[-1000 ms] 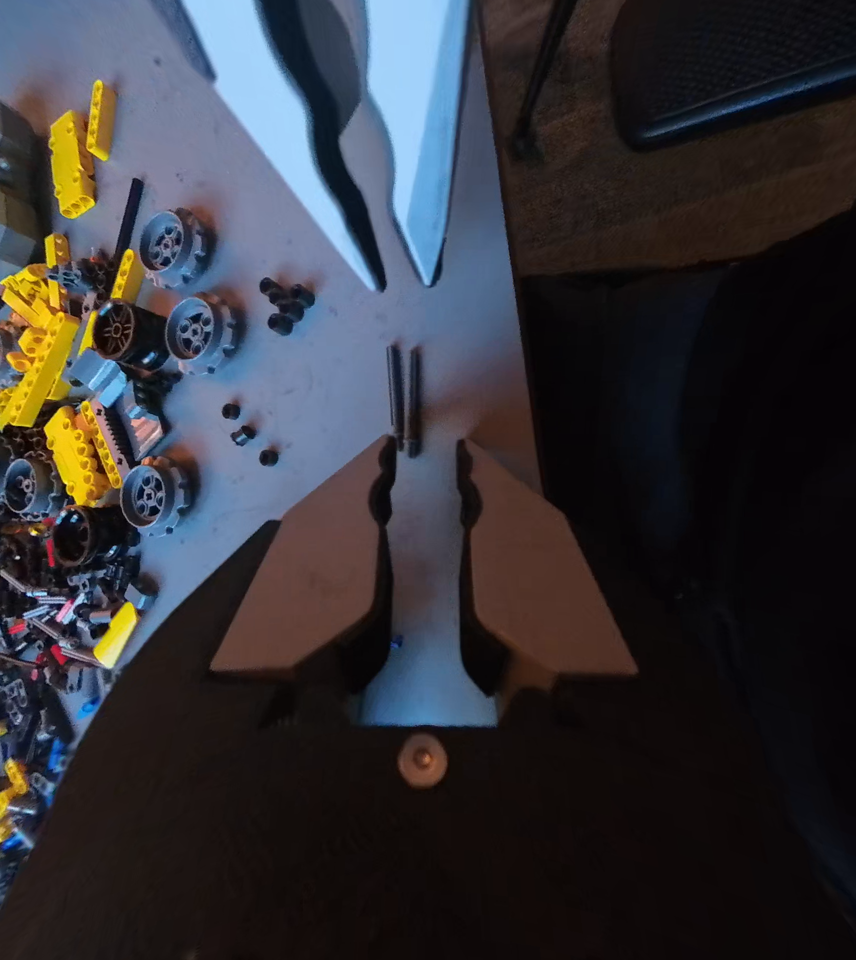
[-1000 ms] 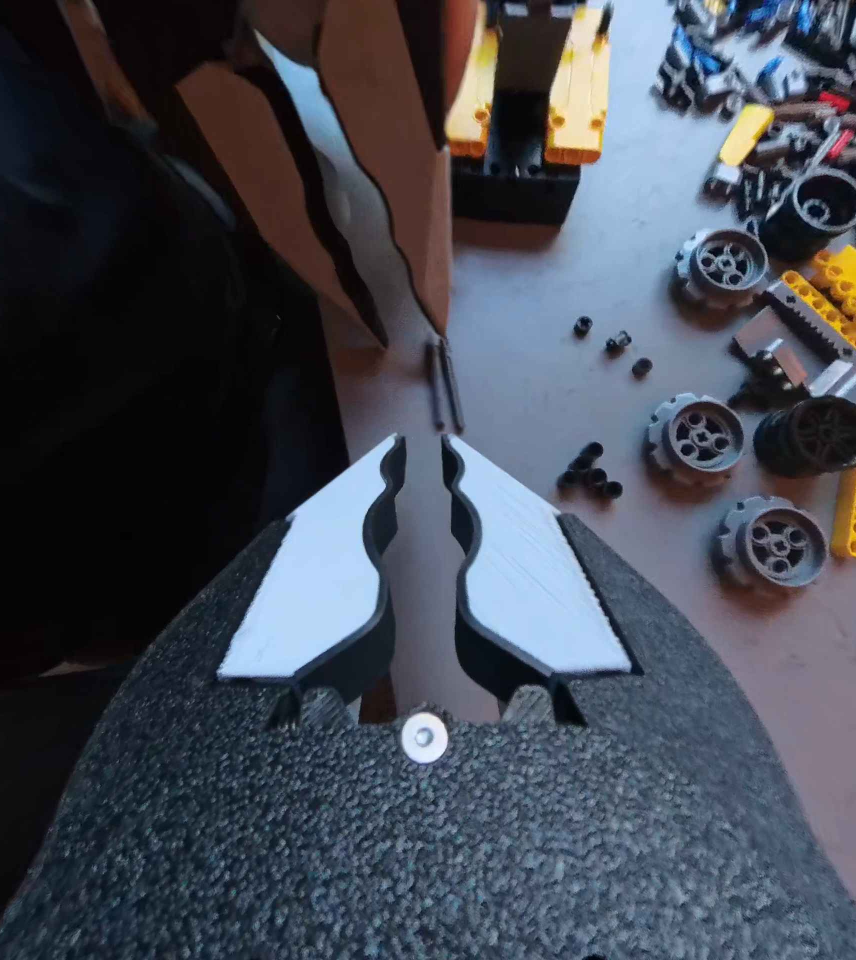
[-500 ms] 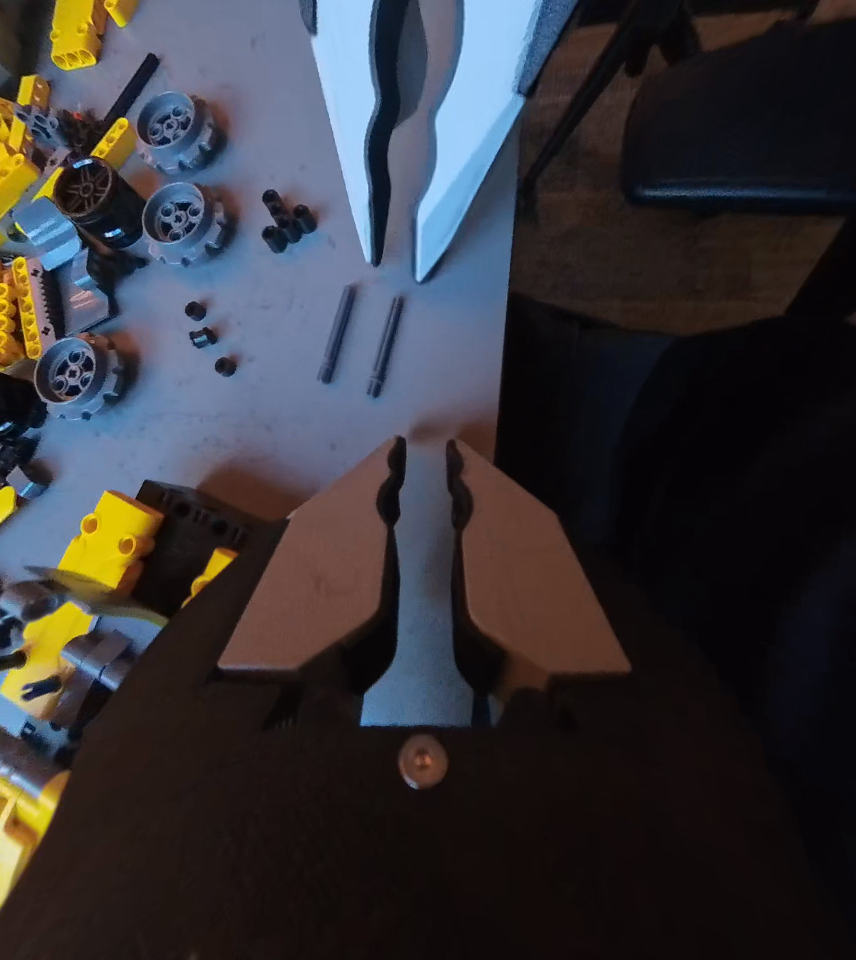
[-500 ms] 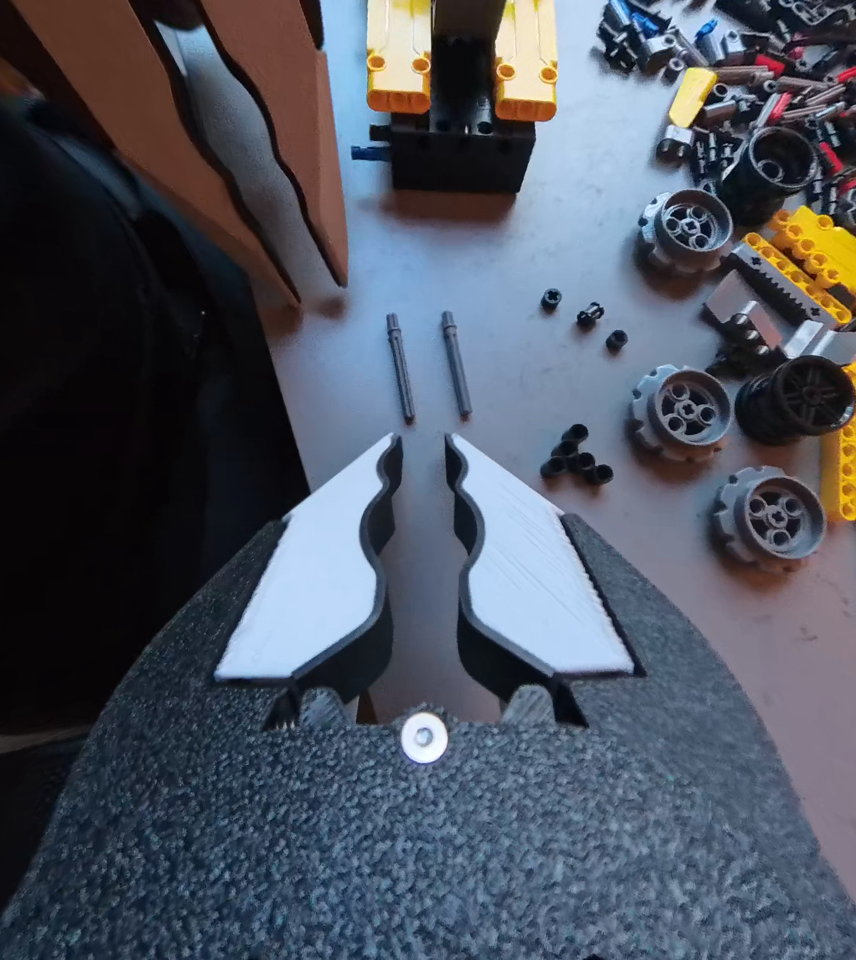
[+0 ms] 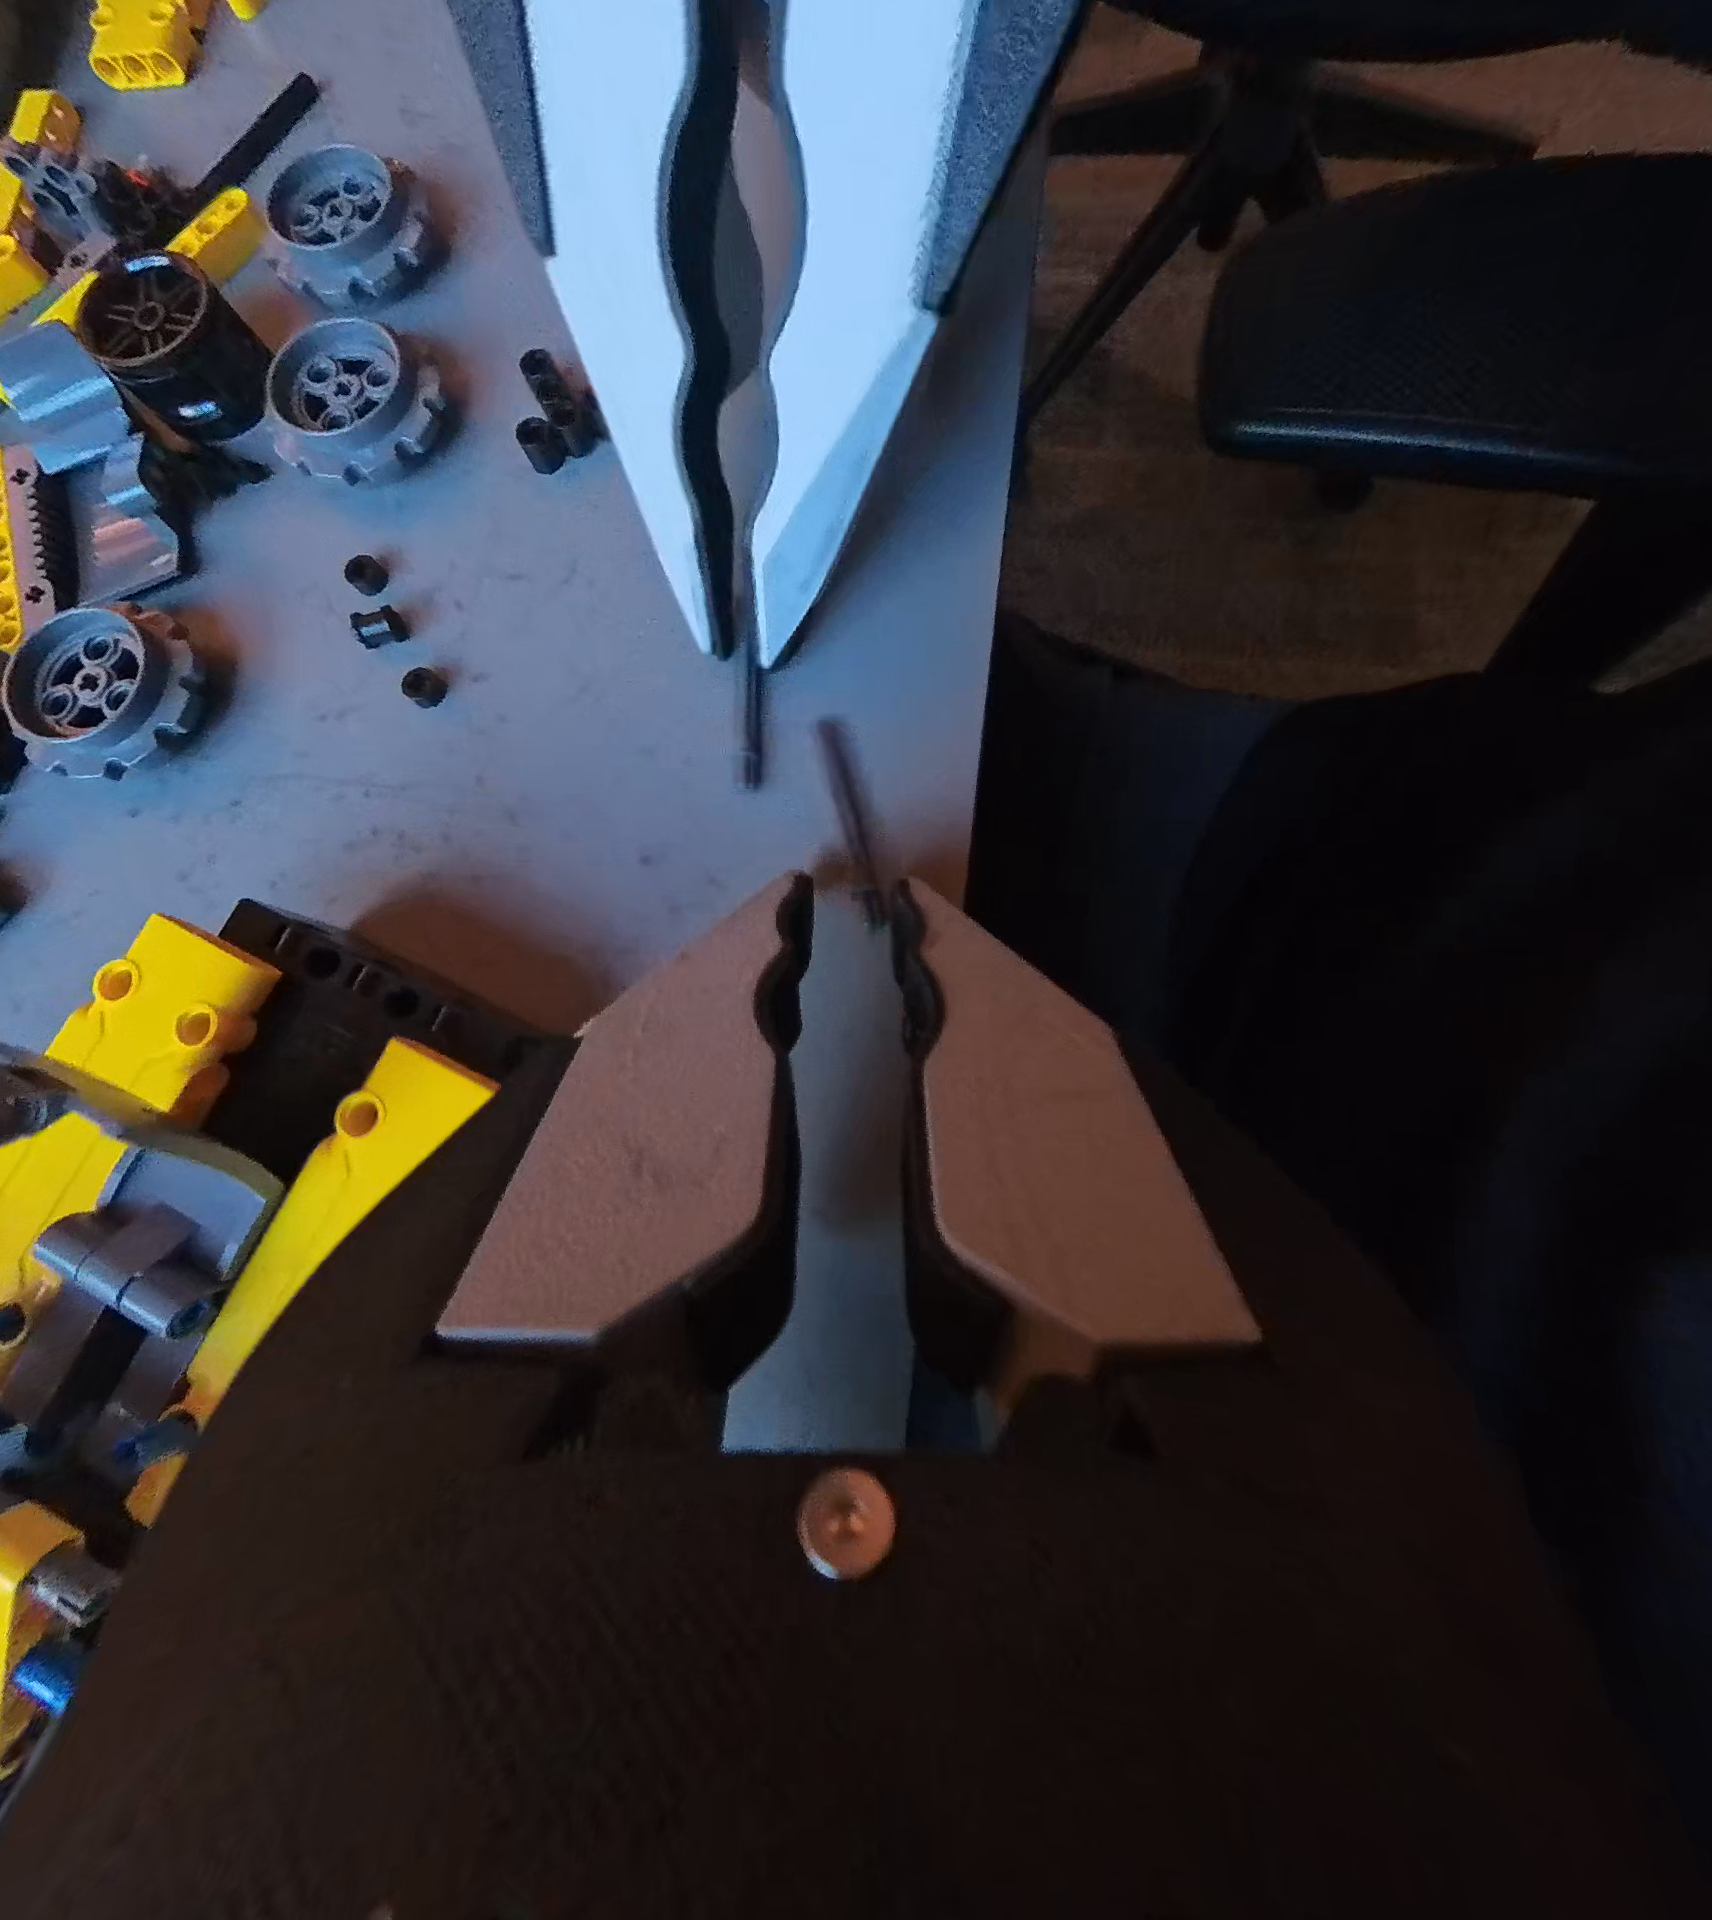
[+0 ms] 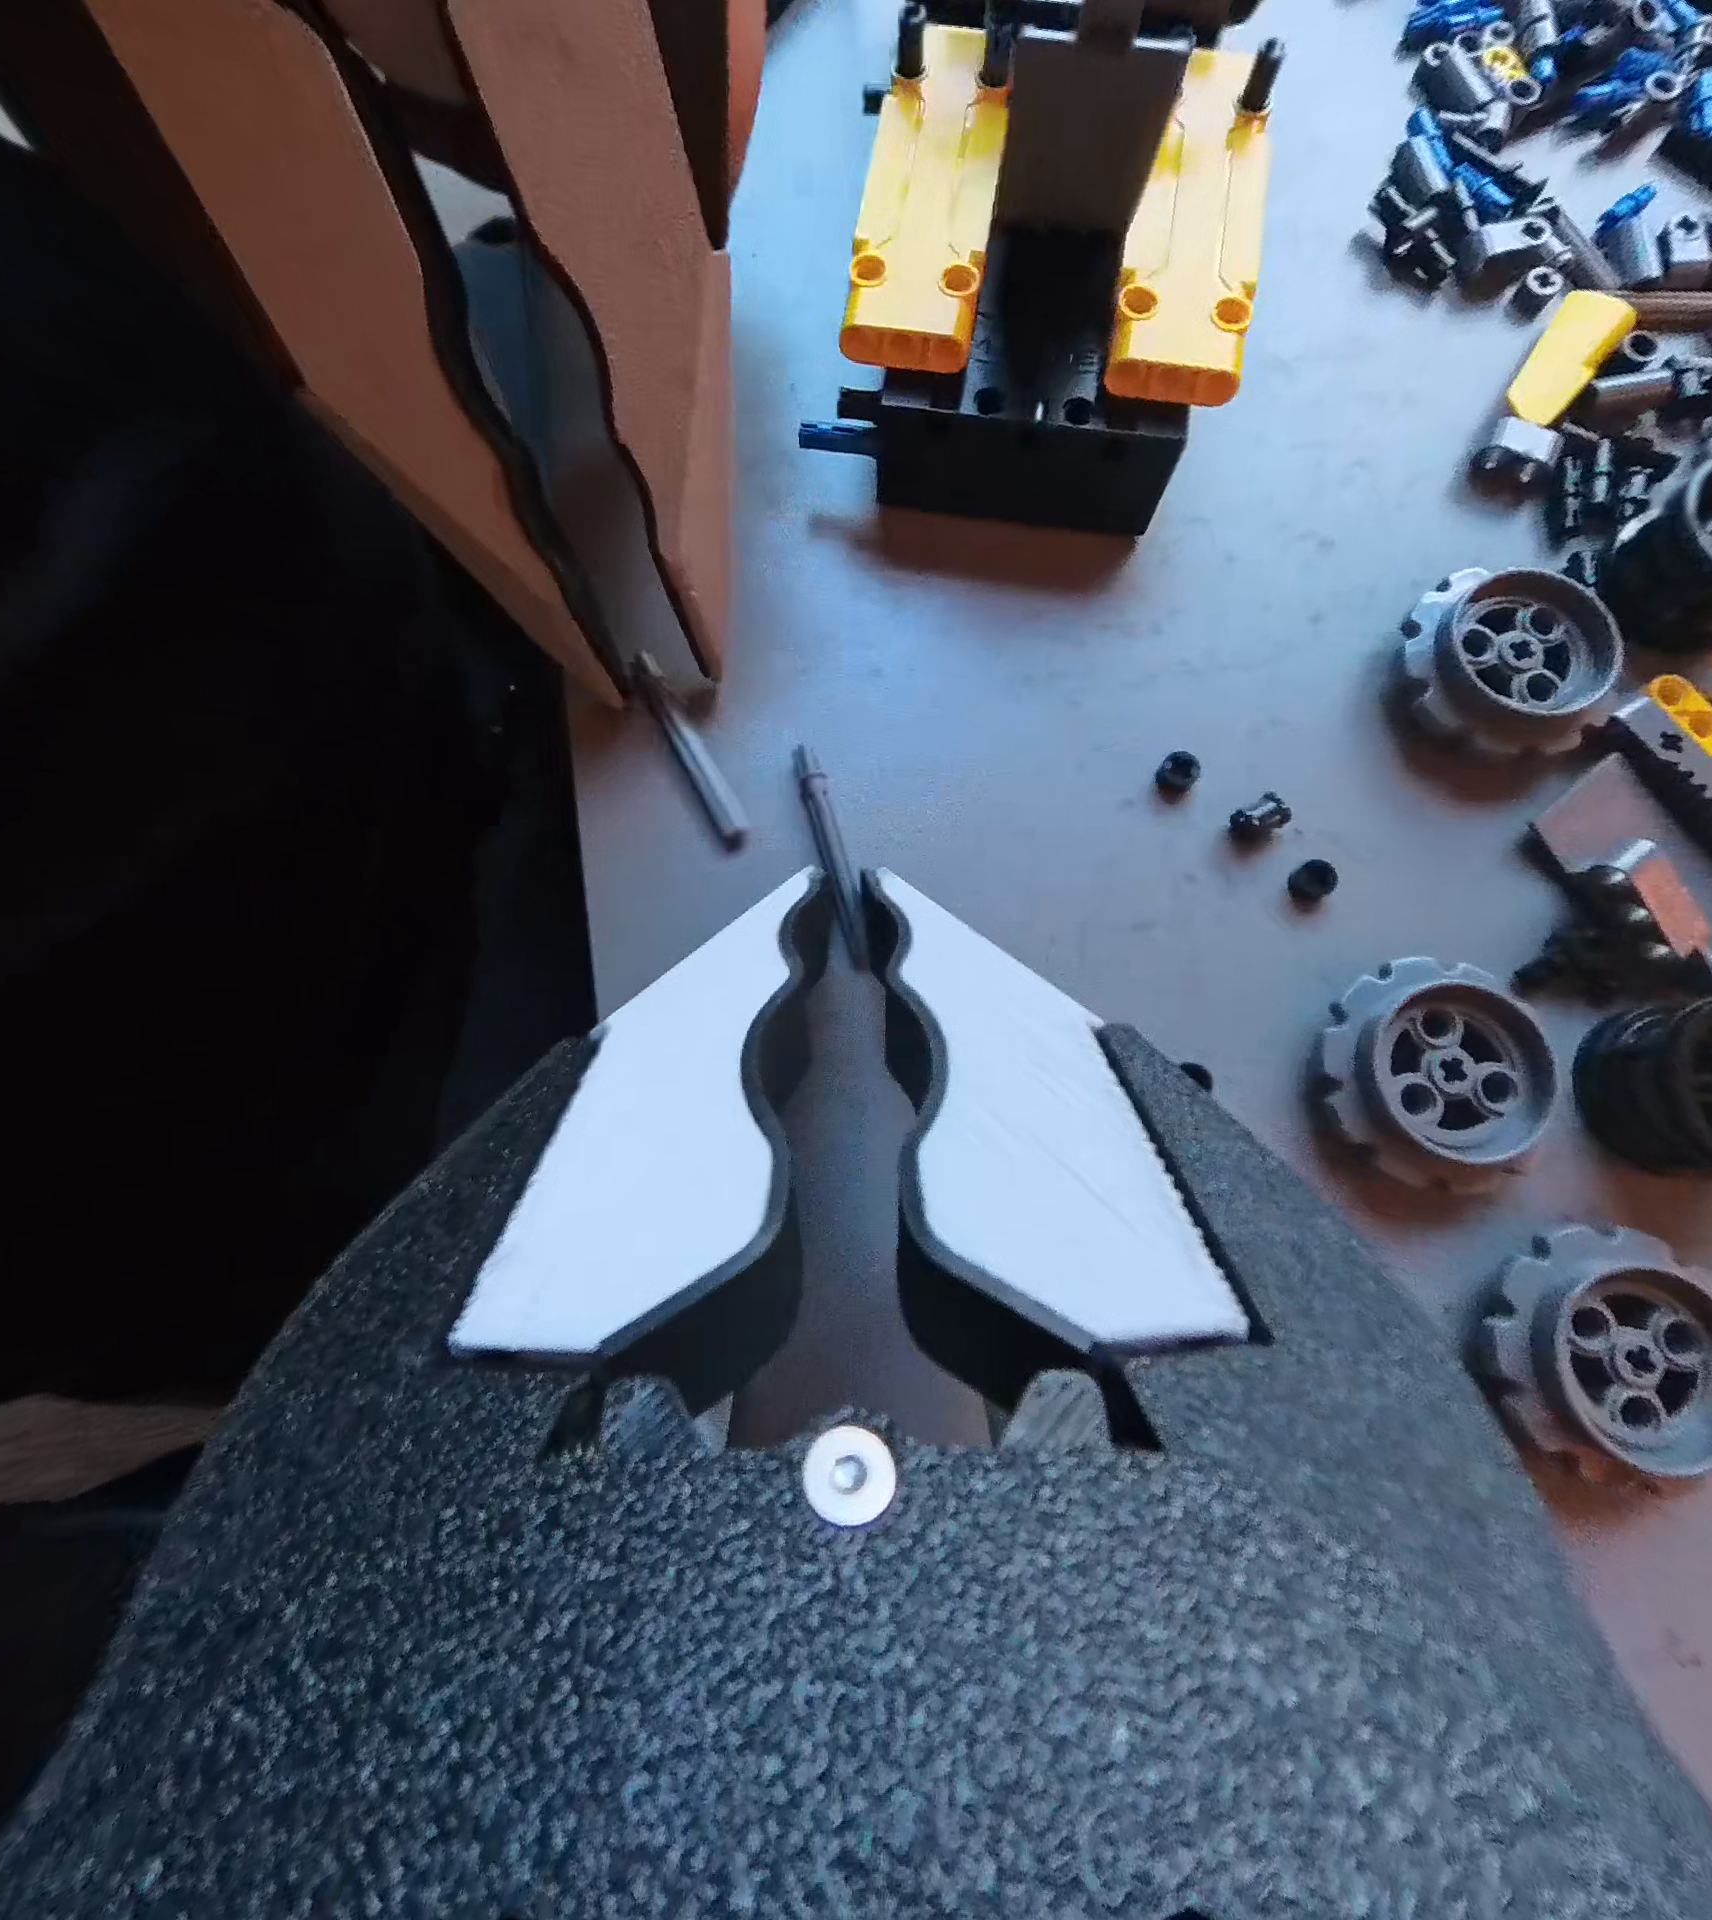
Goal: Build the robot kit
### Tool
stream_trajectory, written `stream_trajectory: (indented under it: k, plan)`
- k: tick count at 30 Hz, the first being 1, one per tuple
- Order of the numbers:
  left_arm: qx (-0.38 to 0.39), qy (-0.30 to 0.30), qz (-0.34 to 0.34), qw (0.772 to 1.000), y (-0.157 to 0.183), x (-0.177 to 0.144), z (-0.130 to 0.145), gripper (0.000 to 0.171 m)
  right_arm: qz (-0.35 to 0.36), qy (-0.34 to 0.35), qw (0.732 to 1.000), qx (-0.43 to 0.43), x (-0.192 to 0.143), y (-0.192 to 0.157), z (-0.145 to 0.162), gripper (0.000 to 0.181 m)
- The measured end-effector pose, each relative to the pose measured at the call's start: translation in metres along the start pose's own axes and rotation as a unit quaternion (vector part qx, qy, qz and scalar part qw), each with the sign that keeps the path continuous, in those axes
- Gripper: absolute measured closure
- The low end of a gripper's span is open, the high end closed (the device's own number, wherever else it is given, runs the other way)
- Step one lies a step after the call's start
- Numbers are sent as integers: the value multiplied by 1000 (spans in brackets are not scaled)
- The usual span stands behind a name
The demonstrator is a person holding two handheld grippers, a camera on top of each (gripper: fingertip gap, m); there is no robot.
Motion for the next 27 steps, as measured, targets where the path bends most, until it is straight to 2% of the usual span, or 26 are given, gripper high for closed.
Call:
stream_trajectory:
  k: [4,7,9,12,15,18,21,23,27]
  plan:
    - [-1,-3,-14,1000,-6,1,-1,160,10,1,1000,19,-3,1,3,167]
    - [29,-3,-35,999,-5,5,-4,170,16,3,1000,18,-4,0,4,167]
    - [22,7,-26,999,-3,9,-7,170,5,-1,1000,19,-2,-3,3,176]
    - [18,9,-31,999,-4,14,-10,170,7,-7,1000,13,-3,-5,2,178]
    - [18,7,-38,999,-5,15,-12,170,-6,-7,1000,8,-11,-5,6,168]
    - [31,5,-49,998,-5,15,-12,170,-40,26,999,13,-20,-6,5,160]
    - [24,8,-49,999,-6,15,-11,168,-33,19,999,30,-14,-5,2,154]
    - [15,8,-46,999,-7,14,-11,165,-22,-4,999,24,-5,-7,3,155]
    - [6,-4,-44,999,-6,5,-6,163,-2,-7,1000,14,-6,-12,3,159]
Point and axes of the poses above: each gripper's, where its closed fingertips meet, x out along the fingers, z out of its underside, y = z × x across the jaws, the point moved 8 cm from there along -x, back along the fingers, and after that the axes turned 1 degree about x, right-handed, at the moved point
